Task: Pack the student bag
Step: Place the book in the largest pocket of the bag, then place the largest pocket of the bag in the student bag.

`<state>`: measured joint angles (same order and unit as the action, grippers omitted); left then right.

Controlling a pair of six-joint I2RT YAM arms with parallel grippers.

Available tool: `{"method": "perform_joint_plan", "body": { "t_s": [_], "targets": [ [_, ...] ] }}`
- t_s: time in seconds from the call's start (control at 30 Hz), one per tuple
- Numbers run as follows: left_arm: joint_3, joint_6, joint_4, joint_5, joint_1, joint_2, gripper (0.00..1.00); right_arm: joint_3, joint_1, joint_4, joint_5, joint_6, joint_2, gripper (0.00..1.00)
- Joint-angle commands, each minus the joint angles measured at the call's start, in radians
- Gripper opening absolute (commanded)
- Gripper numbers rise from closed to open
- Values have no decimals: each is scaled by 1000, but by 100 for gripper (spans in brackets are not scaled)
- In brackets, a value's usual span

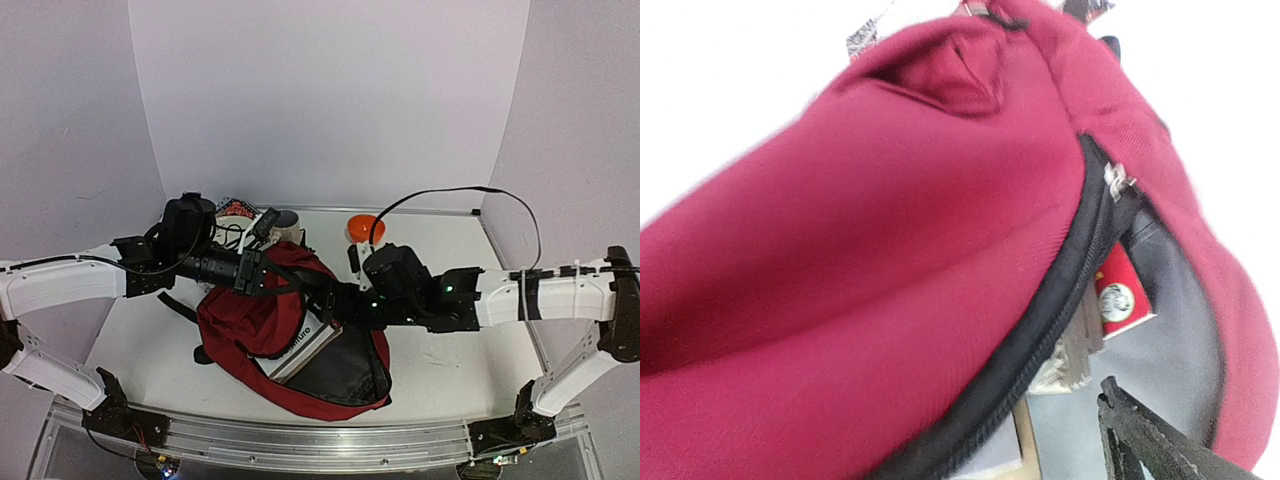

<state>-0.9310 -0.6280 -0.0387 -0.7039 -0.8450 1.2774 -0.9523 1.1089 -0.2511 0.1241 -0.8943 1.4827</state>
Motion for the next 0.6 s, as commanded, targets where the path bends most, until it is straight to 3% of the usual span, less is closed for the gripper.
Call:
{"method": "perform_joint_plan", "body": {
  "t_s": [0.0, 0.27, 0.57],
  "targets": [
    [24, 18, 51, -70, -19, -7, 5, 14, 3, 147, 43, 113, -91, 98],
    [105, 41, 51, -72, -64, 42, 7, -21, -34, 367, 141, 161, -138, 98],
    [92, 97, 5, -1, -106, 117, 18, -54, -132, 505, 118, 241, -206, 98]
  ]
}}
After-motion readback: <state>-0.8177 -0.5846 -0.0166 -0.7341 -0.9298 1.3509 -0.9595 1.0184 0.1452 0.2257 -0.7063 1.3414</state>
